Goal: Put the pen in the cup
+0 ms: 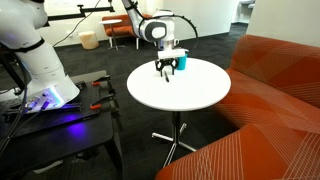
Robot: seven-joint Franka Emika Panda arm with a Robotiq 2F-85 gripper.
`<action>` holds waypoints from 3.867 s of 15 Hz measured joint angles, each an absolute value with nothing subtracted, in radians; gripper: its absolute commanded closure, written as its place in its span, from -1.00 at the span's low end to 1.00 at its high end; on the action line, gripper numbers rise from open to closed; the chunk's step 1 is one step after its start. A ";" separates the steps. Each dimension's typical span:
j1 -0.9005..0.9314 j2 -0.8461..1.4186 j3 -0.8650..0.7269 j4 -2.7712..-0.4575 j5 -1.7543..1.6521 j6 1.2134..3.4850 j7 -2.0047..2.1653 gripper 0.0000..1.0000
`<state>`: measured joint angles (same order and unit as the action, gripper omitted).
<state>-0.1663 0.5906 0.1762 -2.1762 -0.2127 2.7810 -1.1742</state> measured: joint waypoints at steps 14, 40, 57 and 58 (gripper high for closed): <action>-0.185 0.570 0.198 -2.167 -0.200 2.762 -1.173 0.94; -0.827 0.431 0.888 -2.329 0.309 2.946 -2.009 0.94; -1.038 0.400 1.134 -2.342 0.366 2.798 -2.096 0.94; -1.058 0.400 1.160 -2.343 0.366 2.796 -2.096 0.94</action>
<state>-1.0584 0.4003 1.1598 -2.3430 0.3663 2.7964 -2.0961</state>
